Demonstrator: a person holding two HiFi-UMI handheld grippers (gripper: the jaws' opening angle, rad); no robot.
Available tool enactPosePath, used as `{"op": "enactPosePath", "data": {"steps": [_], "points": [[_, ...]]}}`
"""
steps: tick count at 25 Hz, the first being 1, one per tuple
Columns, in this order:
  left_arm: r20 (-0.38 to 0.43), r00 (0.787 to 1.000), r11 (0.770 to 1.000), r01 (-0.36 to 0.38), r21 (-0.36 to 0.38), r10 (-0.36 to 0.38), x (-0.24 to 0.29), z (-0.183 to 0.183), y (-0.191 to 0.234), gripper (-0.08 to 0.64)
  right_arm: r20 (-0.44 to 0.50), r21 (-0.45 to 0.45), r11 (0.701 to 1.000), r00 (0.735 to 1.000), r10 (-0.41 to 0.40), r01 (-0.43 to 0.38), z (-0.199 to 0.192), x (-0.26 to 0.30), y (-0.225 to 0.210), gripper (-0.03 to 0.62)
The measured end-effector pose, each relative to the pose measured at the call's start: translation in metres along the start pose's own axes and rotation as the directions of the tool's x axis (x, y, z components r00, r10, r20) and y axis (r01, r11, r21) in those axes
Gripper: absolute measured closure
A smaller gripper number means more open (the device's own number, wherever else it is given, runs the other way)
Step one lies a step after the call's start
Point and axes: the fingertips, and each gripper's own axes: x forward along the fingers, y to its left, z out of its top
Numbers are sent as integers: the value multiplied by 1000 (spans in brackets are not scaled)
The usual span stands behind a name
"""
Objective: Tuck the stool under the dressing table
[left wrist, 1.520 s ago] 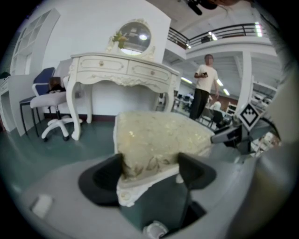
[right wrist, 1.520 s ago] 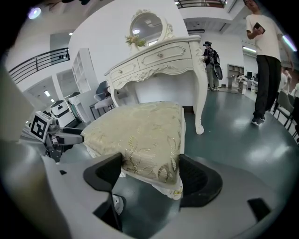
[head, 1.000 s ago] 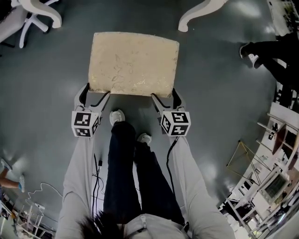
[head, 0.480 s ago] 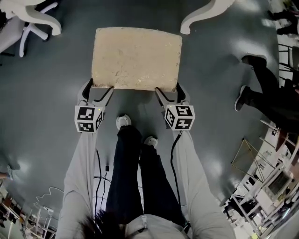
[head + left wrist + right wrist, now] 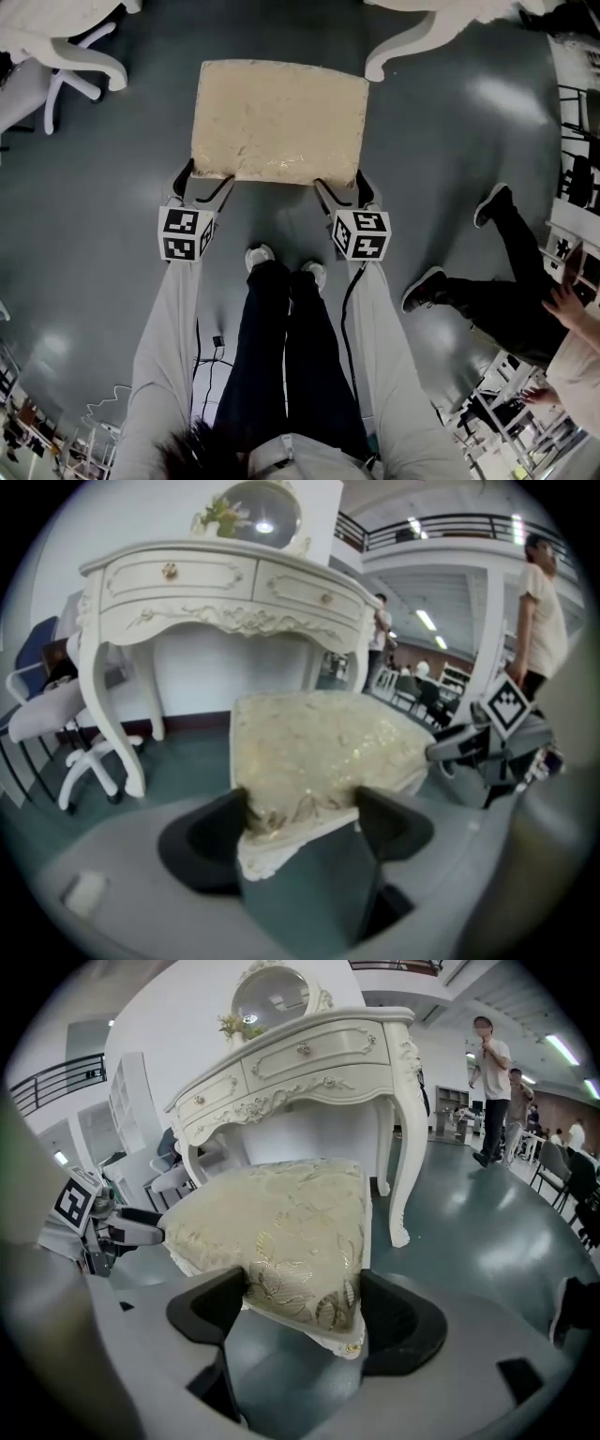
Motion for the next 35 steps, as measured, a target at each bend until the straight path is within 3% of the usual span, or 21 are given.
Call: {"op": "enactPosePath", "data": {"steps": [12,35], "points": [[-46,999,1000,13,9,-12,15,21,11,176,-27,-1,1000,1000,3,-3,21,11,-7,195],[-41,999,1000,-19,-18,18,98,101,58,176,-19,-50,998,999,46,-47,118,90,-55,192]]}}
